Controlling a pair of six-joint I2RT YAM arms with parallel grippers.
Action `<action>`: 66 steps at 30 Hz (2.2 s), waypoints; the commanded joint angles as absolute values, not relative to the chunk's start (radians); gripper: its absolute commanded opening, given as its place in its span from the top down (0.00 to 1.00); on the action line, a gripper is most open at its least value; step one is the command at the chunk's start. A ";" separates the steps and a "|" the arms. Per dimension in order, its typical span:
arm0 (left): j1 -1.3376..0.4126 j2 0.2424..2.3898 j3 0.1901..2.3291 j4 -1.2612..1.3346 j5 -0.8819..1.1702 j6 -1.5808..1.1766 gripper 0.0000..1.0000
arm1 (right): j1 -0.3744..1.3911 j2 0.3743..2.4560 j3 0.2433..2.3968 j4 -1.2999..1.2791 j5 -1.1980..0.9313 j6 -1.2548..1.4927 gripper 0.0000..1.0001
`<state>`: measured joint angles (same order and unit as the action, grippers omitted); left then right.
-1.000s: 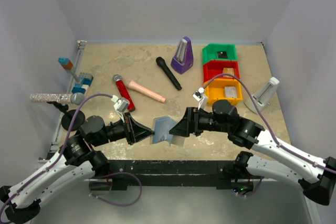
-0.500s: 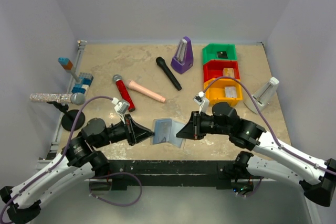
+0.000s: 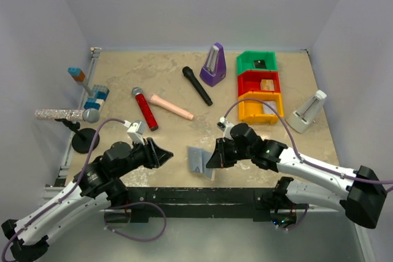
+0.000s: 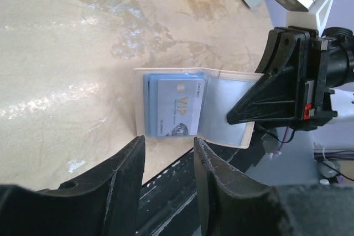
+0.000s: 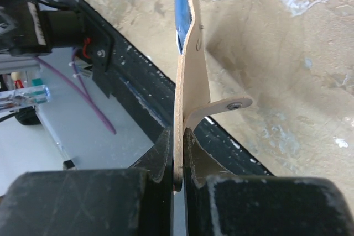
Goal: Take the credit cards out of the card holder
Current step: Open the card holder at the center of the board.
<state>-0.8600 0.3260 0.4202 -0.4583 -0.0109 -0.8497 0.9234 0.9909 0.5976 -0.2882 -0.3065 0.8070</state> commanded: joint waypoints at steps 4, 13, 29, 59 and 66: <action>-0.864 0.334 0.370 -0.448 -0.052 -0.885 0.56 | 0.897 1.100 0.529 -0.026 -0.348 0.801 1.00; -0.864 0.411 0.204 -0.099 0.097 -0.940 0.62 | 0.853 1.244 0.465 0.158 -0.402 0.836 1.00; -0.864 0.641 0.127 0.221 0.115 -0.934 0.78 | 0.813 1.381 0.485 0.146 -0.428 0.775 1.00; -0.864 0.692 0.097 0.232 0.078 -0.937 0.80 | 0.793 1.413 0.712 -0.316 -0.302 0.568 0.44; -0.864 0.706 0.095 0.244 0.080 -0.937 0.80 | 0.793 1.336 0.750 -0.458 -0.196 0.535 0.34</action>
<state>-0.8600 0.6998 0.1024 0.1799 0.0925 -0.9329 0.7971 1.3945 0.6930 -0.3523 -0.2859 0.5758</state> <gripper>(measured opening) 0.201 0.640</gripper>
